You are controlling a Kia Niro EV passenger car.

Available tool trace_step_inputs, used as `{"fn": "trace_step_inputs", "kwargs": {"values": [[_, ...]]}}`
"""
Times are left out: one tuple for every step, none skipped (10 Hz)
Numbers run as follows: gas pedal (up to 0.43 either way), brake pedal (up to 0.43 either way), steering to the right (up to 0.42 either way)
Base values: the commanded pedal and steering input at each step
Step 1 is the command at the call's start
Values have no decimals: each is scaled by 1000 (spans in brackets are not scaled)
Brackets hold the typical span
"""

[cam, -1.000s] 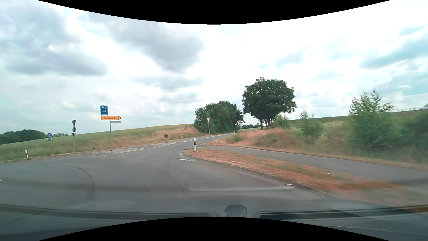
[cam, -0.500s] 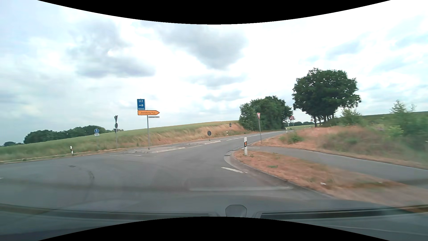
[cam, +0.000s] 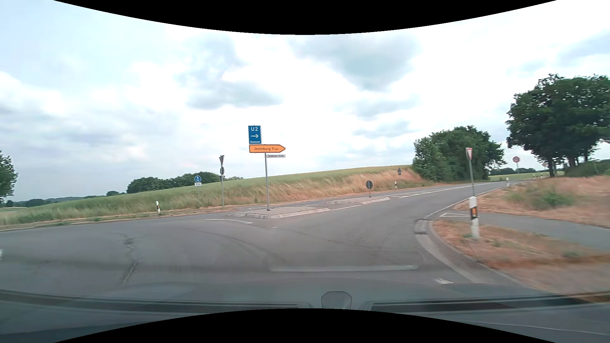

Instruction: Follow the waypoints while adhering to traffic rules and regulations

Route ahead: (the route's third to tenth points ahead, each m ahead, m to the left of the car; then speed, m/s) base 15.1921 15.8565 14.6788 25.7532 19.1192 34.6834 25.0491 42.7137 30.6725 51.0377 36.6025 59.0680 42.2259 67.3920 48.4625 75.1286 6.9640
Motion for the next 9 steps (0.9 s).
{"fn": "trace_step_inputs", "kwargs": {"values": [[150,0,-294],[150,0,-295],[150,0,-295],[150,0,-294],[150,0,-295],[150,0,-295],[150,0,-295],[150,0,-297],[150,0,-298]]}}
